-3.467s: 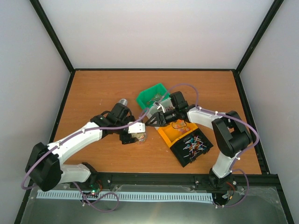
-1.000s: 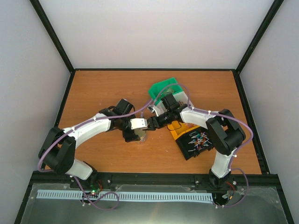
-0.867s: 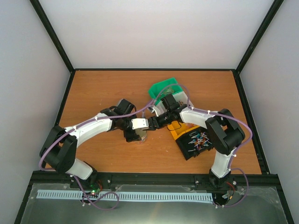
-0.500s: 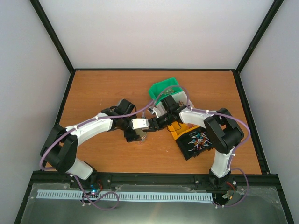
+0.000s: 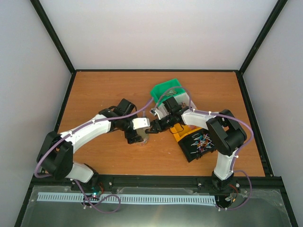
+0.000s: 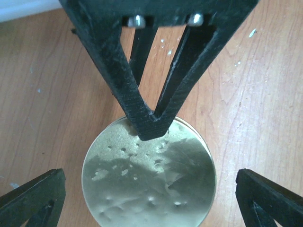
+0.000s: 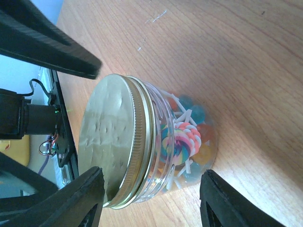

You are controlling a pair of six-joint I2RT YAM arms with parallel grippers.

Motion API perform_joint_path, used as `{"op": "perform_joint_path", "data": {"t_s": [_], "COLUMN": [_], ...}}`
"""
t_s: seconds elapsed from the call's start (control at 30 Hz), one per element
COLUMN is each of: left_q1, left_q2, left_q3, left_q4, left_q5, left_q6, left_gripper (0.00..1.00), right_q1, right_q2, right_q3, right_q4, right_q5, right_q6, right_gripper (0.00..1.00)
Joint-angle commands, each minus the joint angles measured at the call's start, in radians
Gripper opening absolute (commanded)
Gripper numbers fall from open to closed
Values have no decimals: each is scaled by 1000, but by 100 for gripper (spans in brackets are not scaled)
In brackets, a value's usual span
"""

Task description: Pack the candies

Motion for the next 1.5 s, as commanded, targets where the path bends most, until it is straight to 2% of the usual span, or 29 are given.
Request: {"op": "perform_joint_path", "data": {"t_s": [0.0, 0.07, 0.13, 0.3, 0.53, 0.7, 1.03, 1.47], "left_q1": [5, 19, 32, 37, 37, 44, 53, 53], "left_q2": [-60, -77, -88, -75, -41, -35, -13, 48], "left_q3": [39, 36, 30, 7, -9, -6, -6, -64], "left_q4": [-43, -45, -45, -45, -19, -10, -5, 15], "left_q5": [39, 49, 50, 39, 22, 30, 23, -6], "left_q6": [-30, -37, -41, -29, -24, -25, -17, 34], "left_gripper": [100, 99, 94, 72, 66, 57, 53, 48], "right_q1": [8, 8, 8, 8, 6, 7, 7, 7], "right_q2": [-8, -14, -17, -11, -9, -17, 3, 81], "right_q3": [-14, -19, -24, -29, 0, 39, 57, 22], "right_q4": [-6, -9, -12, -21, -31, -40, -47, -43], "right_q5": [17, 24, 28, 33, 26, -4, -5, 33], "right_q6": [-22, -26, -33, -47, -42, -33, -37, -70], "right_gripper": [54, 54, 54, 54, 55, 57, 58, 52]}}
